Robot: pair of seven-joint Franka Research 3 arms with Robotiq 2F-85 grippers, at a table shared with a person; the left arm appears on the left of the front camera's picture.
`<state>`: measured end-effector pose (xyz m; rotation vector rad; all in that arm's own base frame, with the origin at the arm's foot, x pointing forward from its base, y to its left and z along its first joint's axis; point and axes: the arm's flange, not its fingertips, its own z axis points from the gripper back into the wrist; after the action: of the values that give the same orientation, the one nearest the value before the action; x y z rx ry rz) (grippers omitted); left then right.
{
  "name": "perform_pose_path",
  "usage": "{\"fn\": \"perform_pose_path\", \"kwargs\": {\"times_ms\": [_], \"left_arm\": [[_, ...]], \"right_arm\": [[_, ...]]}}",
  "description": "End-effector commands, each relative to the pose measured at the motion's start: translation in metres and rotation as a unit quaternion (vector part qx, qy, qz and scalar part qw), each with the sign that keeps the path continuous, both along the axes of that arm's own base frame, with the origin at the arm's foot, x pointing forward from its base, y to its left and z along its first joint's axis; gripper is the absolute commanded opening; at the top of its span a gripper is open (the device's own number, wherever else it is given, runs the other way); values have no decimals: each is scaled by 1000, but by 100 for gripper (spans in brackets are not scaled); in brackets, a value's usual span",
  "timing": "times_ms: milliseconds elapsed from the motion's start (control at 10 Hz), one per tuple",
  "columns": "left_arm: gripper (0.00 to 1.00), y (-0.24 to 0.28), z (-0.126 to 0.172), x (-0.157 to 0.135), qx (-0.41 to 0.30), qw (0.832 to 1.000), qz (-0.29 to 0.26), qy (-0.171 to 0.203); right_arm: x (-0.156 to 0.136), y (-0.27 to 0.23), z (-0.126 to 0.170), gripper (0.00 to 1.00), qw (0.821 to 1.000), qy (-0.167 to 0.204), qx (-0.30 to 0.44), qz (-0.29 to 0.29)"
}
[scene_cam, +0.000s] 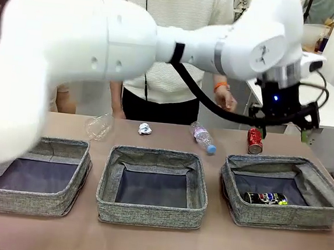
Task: Sort the waste into the appropriate baskets.
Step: Place the picked waste into the Fabric basket indicated by the person.
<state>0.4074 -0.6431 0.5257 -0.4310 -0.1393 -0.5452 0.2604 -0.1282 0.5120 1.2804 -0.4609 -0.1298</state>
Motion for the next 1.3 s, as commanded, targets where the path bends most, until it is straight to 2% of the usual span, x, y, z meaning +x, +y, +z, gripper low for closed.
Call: {"fn": "perform_pose_path", "kwargs": {"times_ms": [0,100,300,400,500,600,700,1000,1200], "left_arm": [[100,106,26,-23,8,999,-24,25],[100,168,36,-25,10,999,-12,41],[100,298,45,-28,-47,994,55,76],[100,353,50,-32,-120,986,66,90],[100,395,53,-39,-142,980,110,88],[100,441,54,-50,-193,970,116,95],[100,492,51,-64,-240,957,107,127],[100,601,20,-109,-301,926,173,149],[100,660,-24,-141,-402,878,217,144]], "right_arm": [[2,0,2,100,1000,-17,8,2],[2,0,2,100,1000,-17,8,2],[2,0,2,100,1000,-17,8,2],[2,0,2,100,1000,-17,8,2],[2,0,2,100,1000,-17,8,2],[2,0,2,100,1000,-17,8,2],[2,0,2,100,1000,-17,8,2],[2,0,2,100,1000,-17,8,2],[2,0,2,100,1000,-17,8,2]]}}
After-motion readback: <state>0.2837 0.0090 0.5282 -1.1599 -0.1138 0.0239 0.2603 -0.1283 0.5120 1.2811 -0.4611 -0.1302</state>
